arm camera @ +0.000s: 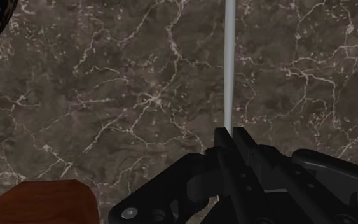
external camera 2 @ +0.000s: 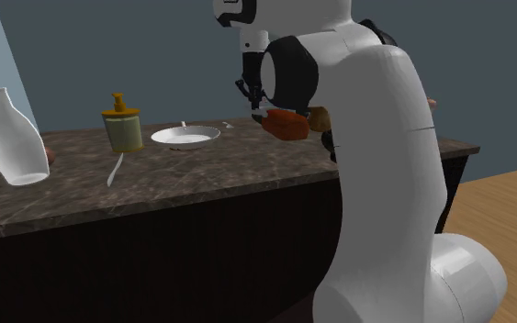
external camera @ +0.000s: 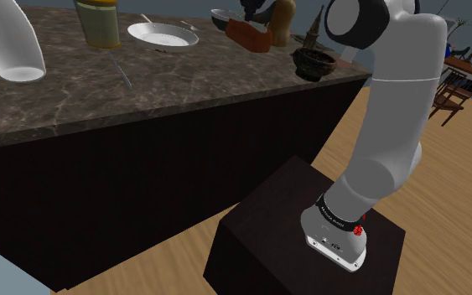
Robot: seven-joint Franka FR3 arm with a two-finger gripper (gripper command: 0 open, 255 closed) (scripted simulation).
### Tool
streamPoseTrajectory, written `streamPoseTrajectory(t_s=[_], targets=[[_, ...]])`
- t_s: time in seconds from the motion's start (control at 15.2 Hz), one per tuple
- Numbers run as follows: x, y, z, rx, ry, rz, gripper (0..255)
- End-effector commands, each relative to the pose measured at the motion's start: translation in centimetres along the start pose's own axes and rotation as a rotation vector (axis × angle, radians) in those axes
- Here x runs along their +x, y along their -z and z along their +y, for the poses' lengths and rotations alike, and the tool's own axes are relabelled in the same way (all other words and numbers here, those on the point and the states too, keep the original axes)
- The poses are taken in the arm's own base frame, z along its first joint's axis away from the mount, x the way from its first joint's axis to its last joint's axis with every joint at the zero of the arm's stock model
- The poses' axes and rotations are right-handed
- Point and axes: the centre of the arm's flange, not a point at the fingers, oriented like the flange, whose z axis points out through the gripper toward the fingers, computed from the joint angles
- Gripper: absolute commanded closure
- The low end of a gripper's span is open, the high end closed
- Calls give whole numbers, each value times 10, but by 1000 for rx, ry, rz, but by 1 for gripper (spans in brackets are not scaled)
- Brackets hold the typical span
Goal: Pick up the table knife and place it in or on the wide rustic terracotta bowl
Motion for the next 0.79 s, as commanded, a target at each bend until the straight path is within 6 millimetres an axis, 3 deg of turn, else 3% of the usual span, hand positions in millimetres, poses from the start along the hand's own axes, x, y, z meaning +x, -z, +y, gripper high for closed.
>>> streamPoseTrajectory(t_s=[0.0,0.2,0.73], targets=[[-1,11,0,0,0,-1,255],[-1,24,0,0,0,-1,255],[-58,28,89,0,0,-1,255]])
